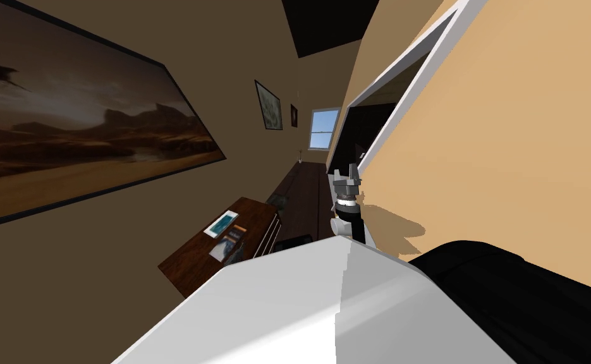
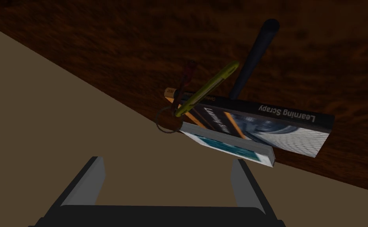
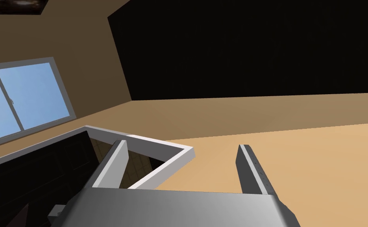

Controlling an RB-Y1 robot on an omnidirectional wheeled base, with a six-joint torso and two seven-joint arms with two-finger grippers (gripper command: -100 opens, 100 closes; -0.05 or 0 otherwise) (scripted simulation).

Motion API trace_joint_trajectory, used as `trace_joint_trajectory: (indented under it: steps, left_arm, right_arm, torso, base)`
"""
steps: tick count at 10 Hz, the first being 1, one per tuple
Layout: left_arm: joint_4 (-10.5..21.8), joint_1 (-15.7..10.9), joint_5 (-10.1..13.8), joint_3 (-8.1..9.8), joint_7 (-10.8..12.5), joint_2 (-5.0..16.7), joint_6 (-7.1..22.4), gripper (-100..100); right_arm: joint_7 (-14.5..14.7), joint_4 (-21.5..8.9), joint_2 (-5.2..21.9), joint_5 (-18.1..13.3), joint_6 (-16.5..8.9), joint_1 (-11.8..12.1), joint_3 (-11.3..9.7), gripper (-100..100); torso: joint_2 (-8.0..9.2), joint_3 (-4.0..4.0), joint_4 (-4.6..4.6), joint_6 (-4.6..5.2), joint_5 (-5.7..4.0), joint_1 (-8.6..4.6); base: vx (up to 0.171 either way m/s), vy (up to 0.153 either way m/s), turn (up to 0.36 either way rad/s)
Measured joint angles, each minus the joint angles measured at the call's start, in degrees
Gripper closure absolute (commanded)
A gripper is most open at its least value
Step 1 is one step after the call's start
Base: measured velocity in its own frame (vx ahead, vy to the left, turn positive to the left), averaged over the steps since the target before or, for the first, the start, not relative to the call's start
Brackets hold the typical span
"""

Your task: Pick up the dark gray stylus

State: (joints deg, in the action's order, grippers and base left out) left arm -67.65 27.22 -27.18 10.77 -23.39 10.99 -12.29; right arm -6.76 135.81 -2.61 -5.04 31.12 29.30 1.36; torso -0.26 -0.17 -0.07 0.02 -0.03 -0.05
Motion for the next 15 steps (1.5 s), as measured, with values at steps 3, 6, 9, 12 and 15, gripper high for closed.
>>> trace_joint_trajectory:
  steps: [3,6,9,12,15]
  left_arm:
    - [6.48,-0.4,-2.31,1.13,-2.3,0.25,0.49,-100]
    - [10.13,-0.31,-3.79,1.15,-3.02,1.14,2.26,-100]
    - [14.58,-0.8,-5.4,1.4,-4.22,1.83,3.58,-100]
    - [17.58,-1.03,-6.56,1.8,-5.15,2.13,4.5,-100]
    - [18.63,-2.59,-6.66,1.74,-5.42,2.24,4.8,-100]
  right_arm:
    - [0.0,0.0,0.0,0.0,0.0,0.01,0.0,0]
    - [0.0,0.0,0.0,0.0,0.0,0.0,0.0,0]
    - [0.0,0.0,0.0,0.0,0.0,0.0,0.0,0]
    - [0.0,0.0,0.0,0.0,0.0,0.0,0.0,0]
    - [0.0,0.0,0.0,0.0,0.0,-0.01,0.0,0]
  torso:
    - [-0.12,-0.06,-0.03,-0.02,-0.02,-0.08]
    - [0.04,0.02,0.01,-0.01,0.0,0.03]
    - [0.01,0.01,0.0,0.0,0.0,-0.01]
    - [0.1,0.05,0.02,0.0,0.0,0.04]
    - [0.34,0.19,0.08,0.01,0.04,0.2]
  base:
    - [0.107,-0.056,0.047]
    - [0.067,-0.03,0.024]
    - [0.069,-0.033,0.026]
    - [0.041,-0.02,0.013]
    - [-0.03,0.026,0.067]
